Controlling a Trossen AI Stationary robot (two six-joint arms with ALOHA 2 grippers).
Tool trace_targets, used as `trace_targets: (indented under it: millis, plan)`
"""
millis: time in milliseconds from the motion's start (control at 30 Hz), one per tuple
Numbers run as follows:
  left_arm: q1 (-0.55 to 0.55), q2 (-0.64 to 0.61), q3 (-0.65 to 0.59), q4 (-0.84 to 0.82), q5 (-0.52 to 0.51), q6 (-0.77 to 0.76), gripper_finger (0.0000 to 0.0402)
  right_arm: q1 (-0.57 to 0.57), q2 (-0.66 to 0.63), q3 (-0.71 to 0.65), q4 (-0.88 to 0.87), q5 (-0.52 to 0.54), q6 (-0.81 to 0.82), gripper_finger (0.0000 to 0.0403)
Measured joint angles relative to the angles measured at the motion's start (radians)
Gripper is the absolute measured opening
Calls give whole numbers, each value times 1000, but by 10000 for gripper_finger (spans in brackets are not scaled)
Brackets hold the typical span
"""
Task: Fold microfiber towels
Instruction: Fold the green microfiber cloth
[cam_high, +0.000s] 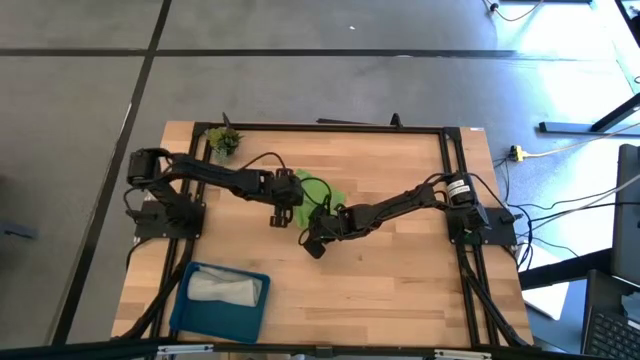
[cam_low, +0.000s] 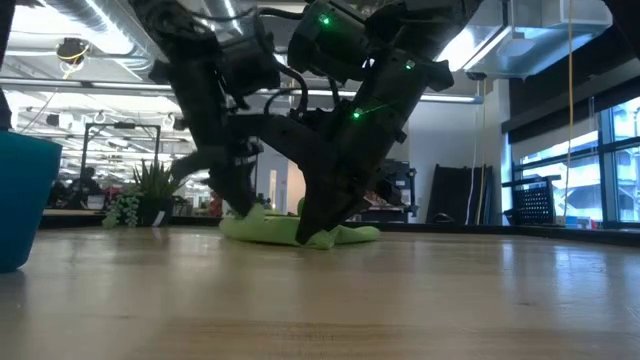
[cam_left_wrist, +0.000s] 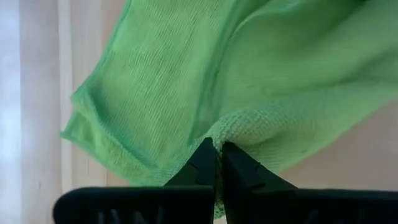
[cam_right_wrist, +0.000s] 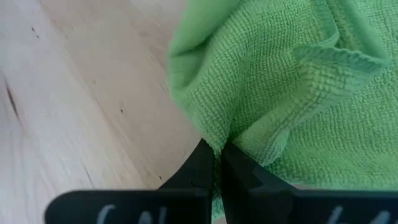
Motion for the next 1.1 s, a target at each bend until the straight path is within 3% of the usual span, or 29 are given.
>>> trace_targets:
  millis: [133, 433, 700, 933, 1100]
  plan:
    - [19, 41, 0, 28, -41, -18, 0, 0, 0, 0, -1, -1, 0, 13]
    - [65, 82, 2, 56, -13, -21, 0, 2, 0, 3, -11, -13, -29, 13]
    - [69, 116, 4, 56, 13, 4, 0, 1, 0, 57, -39, -119, -75, 13]
    - [68, 117, 4, 45, 30, 29, 0, -1, -46, 78, -72, -134, -75, 13]
    - [52, 115, 3, 37, 51, 40, 0, -9, -63, 79, -82, -258, -36, 13]
